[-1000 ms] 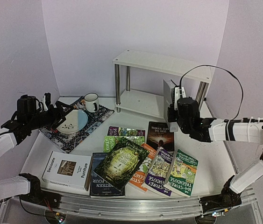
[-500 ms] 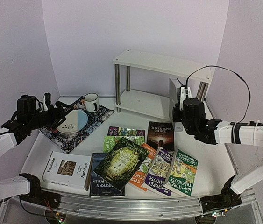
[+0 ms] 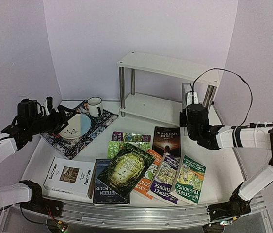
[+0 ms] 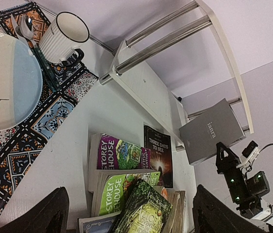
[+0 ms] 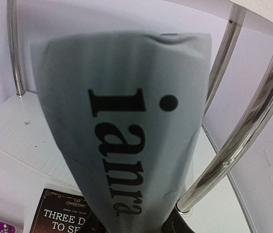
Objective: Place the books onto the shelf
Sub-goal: Place the book on the shelf.
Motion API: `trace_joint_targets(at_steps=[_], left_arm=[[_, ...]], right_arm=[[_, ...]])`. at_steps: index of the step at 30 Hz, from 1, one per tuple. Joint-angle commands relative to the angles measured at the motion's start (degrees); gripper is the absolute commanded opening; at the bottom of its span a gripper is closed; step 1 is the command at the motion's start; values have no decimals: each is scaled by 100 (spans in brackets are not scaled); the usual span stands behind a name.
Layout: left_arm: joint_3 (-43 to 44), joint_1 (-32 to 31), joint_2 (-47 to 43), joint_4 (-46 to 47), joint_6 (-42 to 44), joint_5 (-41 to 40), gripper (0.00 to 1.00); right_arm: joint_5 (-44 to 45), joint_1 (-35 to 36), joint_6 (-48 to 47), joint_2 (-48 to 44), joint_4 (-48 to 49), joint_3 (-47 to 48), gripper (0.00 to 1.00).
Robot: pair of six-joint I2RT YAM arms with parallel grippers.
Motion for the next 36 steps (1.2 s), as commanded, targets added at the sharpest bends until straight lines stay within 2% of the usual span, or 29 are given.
trace_joint_targets(at_steps=[1, 11, 17, 21, 26, 36], left_arm=[[47, -15, -70, 249, 41, 27, 89], [-21, -14, -62, 249, 54, -8, 89], [-70, -16, -76, 249, 76, -46, 89], [-69, -15, -18, 249, 90, -47, 89], [-64, -16, 51, 251, 103, -39, 89], [-95, -11, 109, 250, 90, -48, 90]], right_arm=[[336, -175, 262, 216, 450, 333, 29], [689, -376, 409, 1106, 597, 959, 35], [748, -578, 582, 1352, 607, 1014, 38], [750, -656, 622, 1417, 608, 983, 43], [682, -735, 690, 1421, 546, 947, 56], [381, -736, 951, 1363, 133, 946, 64]])
